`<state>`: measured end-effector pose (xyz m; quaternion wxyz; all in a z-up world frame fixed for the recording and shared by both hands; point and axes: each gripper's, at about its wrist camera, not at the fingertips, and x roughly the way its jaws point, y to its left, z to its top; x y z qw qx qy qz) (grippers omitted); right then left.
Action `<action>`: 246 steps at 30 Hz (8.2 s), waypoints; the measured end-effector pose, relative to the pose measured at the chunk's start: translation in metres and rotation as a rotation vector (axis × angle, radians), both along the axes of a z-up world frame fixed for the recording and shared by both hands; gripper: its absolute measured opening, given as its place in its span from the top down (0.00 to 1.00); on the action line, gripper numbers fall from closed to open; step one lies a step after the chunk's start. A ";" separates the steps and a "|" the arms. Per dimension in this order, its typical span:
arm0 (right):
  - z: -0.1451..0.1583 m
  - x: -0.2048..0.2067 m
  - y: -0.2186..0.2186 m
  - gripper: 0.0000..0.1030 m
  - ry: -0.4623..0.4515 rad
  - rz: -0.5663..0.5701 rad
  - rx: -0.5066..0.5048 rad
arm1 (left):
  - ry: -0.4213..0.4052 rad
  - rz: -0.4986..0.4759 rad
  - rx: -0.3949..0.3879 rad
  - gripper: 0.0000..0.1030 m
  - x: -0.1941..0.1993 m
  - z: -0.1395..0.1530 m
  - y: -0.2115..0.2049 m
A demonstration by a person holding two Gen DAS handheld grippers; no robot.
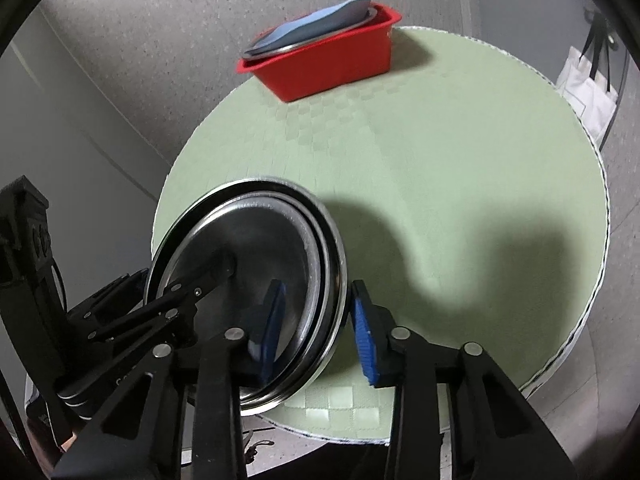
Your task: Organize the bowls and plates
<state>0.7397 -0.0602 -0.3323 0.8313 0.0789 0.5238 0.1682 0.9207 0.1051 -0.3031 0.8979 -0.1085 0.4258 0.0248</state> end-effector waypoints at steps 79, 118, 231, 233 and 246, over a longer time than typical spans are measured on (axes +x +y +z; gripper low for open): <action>0.111 0.231 0.005 0.42 -0.291 0.004 -0.092 | -0.170 0.130 0.139 0.23 0.317 0.084 0.030; 0.237 -0.350 -0.039 0.13 -0.618 -0.338 -0.237 | -0.535 -0.090 0.222 0.00 -0.371 0.152 -0.109; 0.292 -0.745 0.156 0.00 -0.655 -0.418 -0.259 | -0.576 -0.208 0.165 0.00 -0.891 0.253 0.050; 0.293 -0.745 0.155 0.00 -0.659 -0.420 -0.259 | -0.580 -0.209 0.164 0.00 -0.891 0.252 0.050; 0.296 -0.746 0.141 0.00 -0.664 -0.430 -0.256 | -0.590 -0.219 0.170 0.00 -0.891 0.250 0.045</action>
